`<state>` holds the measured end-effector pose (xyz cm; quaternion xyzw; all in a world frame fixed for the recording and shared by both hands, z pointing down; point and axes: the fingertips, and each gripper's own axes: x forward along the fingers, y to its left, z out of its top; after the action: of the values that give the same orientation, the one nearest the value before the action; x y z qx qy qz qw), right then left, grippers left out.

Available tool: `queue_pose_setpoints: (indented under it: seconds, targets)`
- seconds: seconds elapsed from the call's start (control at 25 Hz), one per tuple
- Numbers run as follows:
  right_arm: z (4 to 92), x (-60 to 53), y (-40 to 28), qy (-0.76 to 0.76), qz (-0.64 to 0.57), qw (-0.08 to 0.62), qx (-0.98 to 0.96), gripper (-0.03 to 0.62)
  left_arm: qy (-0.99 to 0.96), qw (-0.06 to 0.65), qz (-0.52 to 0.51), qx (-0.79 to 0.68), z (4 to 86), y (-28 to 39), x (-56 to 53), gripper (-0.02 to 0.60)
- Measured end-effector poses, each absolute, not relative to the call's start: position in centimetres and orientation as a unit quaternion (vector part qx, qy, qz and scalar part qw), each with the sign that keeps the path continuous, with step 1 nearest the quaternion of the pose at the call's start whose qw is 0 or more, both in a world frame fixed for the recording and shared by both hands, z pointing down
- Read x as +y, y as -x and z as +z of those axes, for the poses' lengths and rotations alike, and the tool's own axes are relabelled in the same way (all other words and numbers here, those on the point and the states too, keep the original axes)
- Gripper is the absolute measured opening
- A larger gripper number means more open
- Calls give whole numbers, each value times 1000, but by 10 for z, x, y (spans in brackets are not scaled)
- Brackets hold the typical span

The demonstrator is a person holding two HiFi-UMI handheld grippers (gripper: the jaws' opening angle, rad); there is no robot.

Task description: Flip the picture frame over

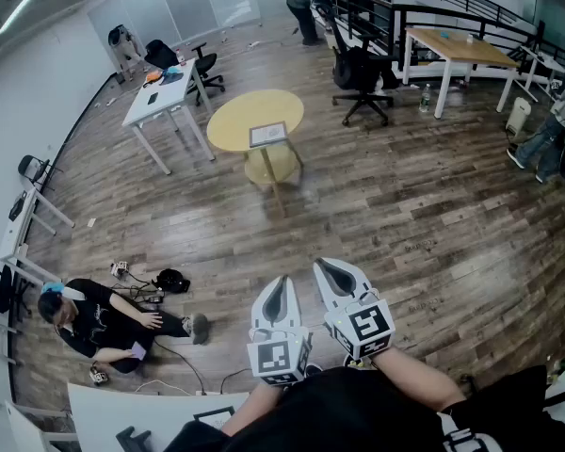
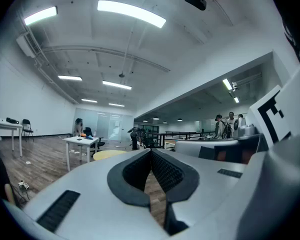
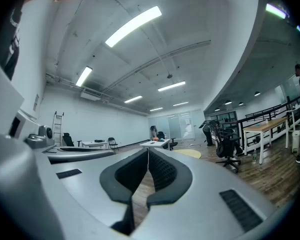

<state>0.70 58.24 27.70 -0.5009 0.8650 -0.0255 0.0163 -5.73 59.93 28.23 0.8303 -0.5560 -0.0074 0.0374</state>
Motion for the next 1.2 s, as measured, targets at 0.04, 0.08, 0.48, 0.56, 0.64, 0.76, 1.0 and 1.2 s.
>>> queue_pose_setpoints:
  seconds: [0.04, 0.08, 0.48, 0.56, 0.64, 0.76, 1.0, 1.2]
  targets:
    - [278, 583, -6, 501, -25, 16, 865, 20, -831, 35, -6, -556, 282, 58, 599, 23]
    - [278, 584, -5, 502, -25, 16, 865, 20, -830, 34, -3, -557, 283, 60, 600, 23]
    - [280, 587, 9, 508, -20, 17, 861, 20, -823, 26, -8, -568, 279, 92, 603, 23]
    - [275, 579, 6, 518, -14, 20, 855, 20, -820, 17, -22, -572, 272, 104, 596, 23]
    - [275, 575, 3, 529, -16, 20, 848, 20, -814, 20, -29, -579, 272, 117, 595, 23]
    - [277, 571, 4, 540, -19, 22, 841, 20, -809, 24, -27, -587, 277, 135, 594, 23]
    - [279, 548, -6, 545, -12, 21, 838, 20, -797, 31, -10, -603, 284, 142, 569, 23]
    - [289, 505, -28, 544, -29, 31, 838, 20, -800, 20, -19, -600, 283, 122, 532, 23]
